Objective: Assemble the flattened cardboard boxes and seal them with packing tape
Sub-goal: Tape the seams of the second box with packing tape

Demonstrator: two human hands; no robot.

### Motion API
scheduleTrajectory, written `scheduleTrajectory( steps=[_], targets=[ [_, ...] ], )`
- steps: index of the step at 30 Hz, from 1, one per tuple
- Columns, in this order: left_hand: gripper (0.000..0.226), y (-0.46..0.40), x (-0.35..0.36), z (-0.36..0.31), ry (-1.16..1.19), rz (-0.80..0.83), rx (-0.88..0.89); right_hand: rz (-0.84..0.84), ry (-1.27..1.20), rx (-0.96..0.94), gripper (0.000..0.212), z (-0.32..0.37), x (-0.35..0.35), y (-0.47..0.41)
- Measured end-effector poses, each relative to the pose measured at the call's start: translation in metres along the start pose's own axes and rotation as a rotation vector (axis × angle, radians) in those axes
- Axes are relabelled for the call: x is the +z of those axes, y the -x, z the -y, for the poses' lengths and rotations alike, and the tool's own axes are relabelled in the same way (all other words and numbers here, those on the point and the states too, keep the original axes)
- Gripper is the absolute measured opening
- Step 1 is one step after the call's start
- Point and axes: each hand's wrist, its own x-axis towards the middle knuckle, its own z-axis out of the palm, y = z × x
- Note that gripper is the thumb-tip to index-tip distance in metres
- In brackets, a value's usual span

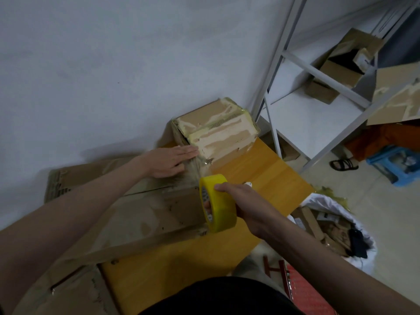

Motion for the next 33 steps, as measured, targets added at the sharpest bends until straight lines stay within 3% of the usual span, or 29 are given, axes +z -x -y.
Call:
scheduleTrajectory(
  steps=[4,9,16,20,33],
  targets=[
    [0.074,0.003,-0.005,-0.007,-0.131,0.03,0.002,0.017,-0.02,-0.01,0.032,-0.001,0.005,0.003],
    [0.06,0.009,-0.005,-0.027,-0.201,0.062,0.047,0.015,-0.027,-0.015,0.03,-0.004,0.007,0.003],
    [0.059,0.016,0.005,-0.045,-0.046,0.007,0.121,-0.013,-0.071,-0.005,0.023,-0.011,0.006,0.008],
    [0.056,0.017,0.005,-0.036,0.002,0.002,0.11,-0.03,-0.013,-0.004,0.039,-0.013,0.009,0.011],
    [0.071,0.011,-0.005,-0.04,-0.177,0.053,0.112,-0.016,-0.021,0.056,0.043,-0.039,0.005,0.043]
  ],
)
